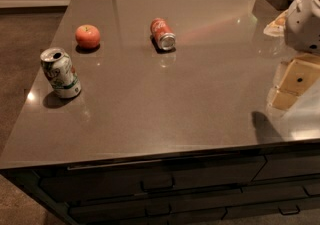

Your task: Place coke can upright

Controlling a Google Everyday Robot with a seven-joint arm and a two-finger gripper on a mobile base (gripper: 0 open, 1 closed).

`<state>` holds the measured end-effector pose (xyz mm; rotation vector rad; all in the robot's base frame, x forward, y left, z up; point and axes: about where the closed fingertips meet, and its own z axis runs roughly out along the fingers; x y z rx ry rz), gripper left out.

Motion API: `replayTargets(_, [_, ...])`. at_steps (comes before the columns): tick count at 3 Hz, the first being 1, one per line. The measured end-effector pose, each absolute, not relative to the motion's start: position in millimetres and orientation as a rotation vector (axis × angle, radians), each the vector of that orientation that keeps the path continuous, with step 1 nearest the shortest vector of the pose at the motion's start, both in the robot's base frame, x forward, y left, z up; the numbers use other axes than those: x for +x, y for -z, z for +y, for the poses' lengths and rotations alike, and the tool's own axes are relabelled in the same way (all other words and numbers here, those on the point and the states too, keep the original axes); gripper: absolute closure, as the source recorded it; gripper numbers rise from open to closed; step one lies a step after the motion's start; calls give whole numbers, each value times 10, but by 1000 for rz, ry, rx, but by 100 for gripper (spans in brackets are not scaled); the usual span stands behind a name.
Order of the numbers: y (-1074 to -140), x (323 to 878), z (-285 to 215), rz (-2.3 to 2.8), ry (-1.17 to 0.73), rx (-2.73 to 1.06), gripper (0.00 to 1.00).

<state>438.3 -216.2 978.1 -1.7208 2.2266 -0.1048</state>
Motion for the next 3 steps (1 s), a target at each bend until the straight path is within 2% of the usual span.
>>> replayTargets(1, [-9781,4383,-2161,2226,105,-1721,0])
replayTargets(3, [-9833,4708,-1602,2181,11,-1741,0])
